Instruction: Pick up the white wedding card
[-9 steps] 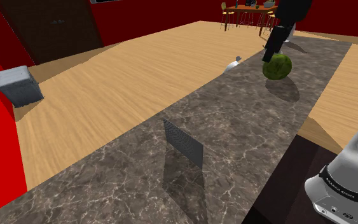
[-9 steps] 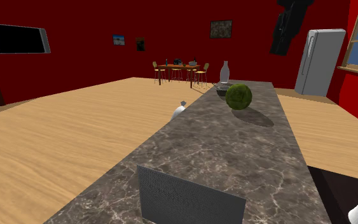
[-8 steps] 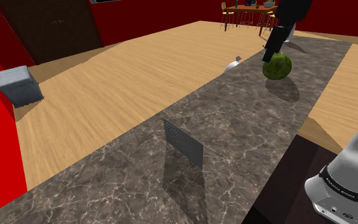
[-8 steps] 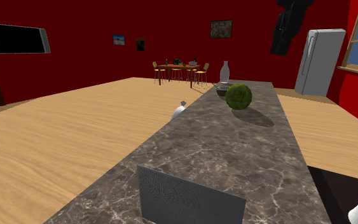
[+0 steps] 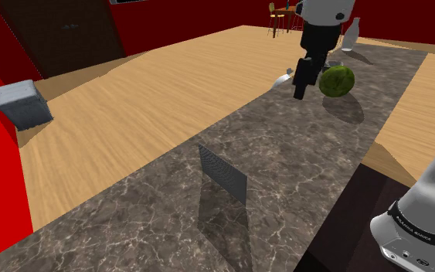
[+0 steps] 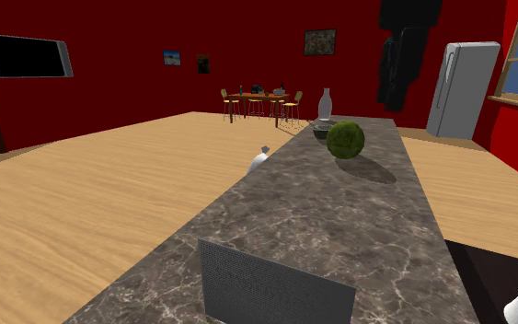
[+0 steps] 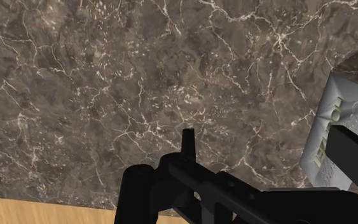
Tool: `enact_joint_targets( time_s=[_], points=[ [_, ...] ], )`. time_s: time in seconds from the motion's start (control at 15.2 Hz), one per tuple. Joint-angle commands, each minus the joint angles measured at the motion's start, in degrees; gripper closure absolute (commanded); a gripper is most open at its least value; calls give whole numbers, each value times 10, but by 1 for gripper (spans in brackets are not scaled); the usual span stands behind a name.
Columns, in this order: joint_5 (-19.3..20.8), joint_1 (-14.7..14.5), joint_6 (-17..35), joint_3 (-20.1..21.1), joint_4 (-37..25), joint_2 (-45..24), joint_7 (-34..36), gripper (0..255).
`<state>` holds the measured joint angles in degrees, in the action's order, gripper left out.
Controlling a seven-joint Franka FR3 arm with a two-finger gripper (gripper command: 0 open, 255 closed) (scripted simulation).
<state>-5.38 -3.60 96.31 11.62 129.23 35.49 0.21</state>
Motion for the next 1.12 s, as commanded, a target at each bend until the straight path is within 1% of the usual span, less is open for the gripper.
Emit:
enact_joint_targets(
  time_s=[0.0, 0.33, 0.59, 1.06],
  points=[
    [-8, -7, 4, 23, -3, -23, 22, 0],
    [-22, -22, 14, 79, -29, -97, 77, 0],
    [-25, -34, 22, 122, -58, -164, 124, 0],
    [-10, -59, 32, 189, -127, -303, 212, 0]
  ],
)
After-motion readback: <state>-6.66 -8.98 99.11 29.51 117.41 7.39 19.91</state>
